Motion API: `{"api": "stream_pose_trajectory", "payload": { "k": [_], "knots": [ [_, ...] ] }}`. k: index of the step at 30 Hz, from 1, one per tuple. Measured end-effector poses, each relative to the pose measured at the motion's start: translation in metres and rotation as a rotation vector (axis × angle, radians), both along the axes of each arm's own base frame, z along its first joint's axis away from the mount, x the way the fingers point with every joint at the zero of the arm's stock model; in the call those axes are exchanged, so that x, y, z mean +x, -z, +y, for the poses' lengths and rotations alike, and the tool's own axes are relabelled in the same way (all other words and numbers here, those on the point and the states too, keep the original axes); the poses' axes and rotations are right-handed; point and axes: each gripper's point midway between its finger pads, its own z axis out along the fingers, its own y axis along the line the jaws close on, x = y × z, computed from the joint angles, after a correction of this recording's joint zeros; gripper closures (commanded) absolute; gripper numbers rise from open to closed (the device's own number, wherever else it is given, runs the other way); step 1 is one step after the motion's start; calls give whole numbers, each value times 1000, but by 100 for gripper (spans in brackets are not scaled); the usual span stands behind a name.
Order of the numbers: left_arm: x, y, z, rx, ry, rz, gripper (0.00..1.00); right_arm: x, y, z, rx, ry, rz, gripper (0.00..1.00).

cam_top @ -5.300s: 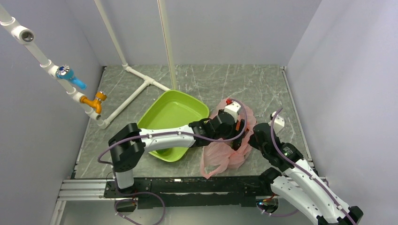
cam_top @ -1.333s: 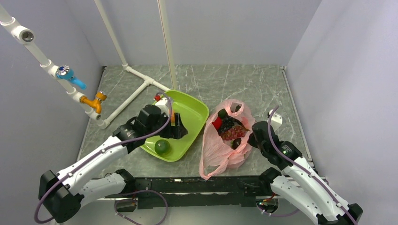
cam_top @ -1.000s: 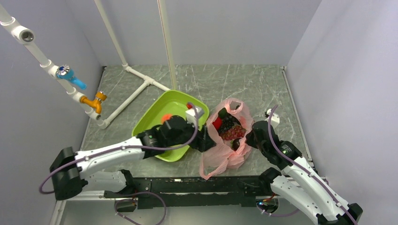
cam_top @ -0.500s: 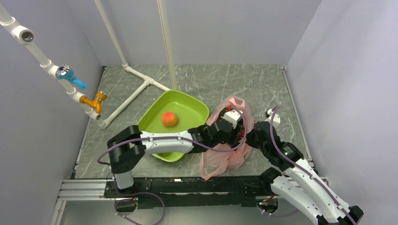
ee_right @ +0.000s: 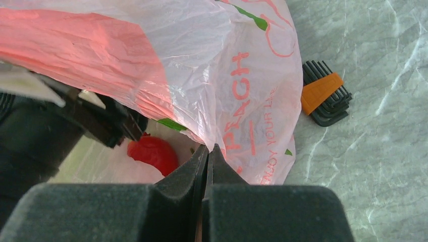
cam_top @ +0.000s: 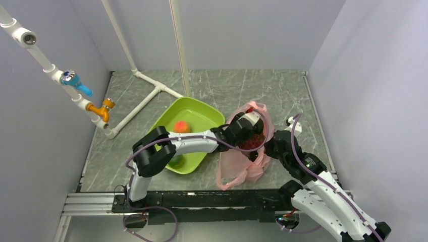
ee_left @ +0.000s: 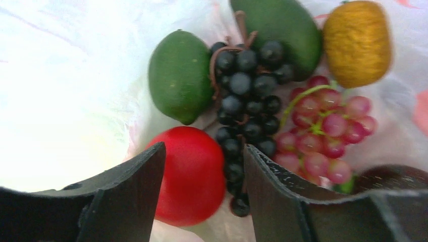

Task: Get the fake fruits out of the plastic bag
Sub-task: Take out the fake fruit from the plastic bag.

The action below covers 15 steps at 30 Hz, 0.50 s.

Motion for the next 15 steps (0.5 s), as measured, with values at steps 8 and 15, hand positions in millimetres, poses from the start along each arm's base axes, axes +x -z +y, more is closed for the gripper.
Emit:
{"api": "stream_pose_trajectory", "payload": {
  "k": [8,15],
  "knots": [
    [29,10,15,82,-32,51,21,5,2,3,-6,0,7,100],
    [25,31,17,128,-6,107,19,9,5,6,-11,-1,15,100]
  ]
}}
